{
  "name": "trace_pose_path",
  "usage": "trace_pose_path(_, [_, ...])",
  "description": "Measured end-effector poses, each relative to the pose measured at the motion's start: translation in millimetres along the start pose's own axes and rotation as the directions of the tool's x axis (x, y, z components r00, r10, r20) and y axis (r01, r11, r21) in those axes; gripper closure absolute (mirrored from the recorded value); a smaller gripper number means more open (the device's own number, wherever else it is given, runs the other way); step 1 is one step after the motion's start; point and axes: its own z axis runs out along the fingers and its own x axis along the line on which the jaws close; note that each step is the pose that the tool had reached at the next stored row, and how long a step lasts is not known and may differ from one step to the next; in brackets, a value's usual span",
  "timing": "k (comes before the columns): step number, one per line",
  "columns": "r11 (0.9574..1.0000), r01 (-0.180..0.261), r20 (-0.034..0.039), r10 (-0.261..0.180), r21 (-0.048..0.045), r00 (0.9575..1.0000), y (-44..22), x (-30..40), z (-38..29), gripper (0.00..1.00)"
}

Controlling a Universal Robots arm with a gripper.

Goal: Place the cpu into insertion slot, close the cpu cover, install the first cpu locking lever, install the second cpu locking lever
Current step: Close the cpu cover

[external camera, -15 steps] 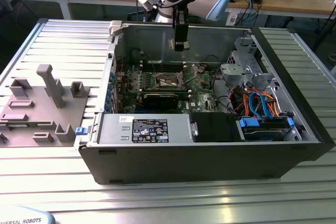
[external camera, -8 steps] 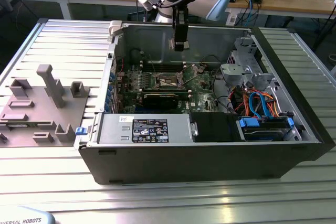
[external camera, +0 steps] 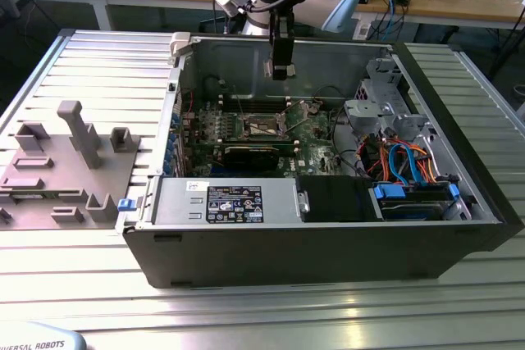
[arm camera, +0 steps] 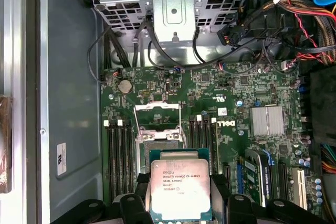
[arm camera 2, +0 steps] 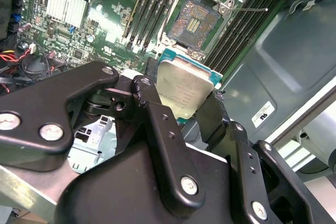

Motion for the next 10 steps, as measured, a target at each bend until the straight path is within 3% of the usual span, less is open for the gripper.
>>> trace_pose_path(10, [1.0000, -0.007, 0.0006, 0.007, -0.0001, 1.0000, 0.0, 0.0, 0.0, 0.46])
